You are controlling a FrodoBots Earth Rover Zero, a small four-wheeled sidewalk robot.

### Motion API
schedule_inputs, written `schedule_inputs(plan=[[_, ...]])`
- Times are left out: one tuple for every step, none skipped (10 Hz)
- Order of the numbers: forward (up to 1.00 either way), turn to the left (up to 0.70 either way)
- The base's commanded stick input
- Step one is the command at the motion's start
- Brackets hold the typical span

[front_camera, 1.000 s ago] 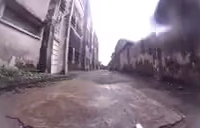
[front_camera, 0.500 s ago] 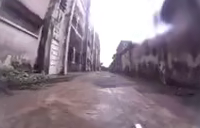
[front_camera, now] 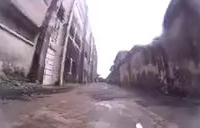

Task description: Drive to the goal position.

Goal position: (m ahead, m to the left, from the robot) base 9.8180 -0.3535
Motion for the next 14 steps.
schedule_inputs(plan=[[0.70,0.00],[0.70,0.00],[0.70,0.00],[0.70,0.00],[0.70,0.00],[0.70,-0.07],[0.70,-0.18],[0.70,-0.32],[0.70,-0.17],[0.70,0.00],[0.70,0.00],[0.70,0.00],[0.70,-0.35],[0.70,-0.35]])
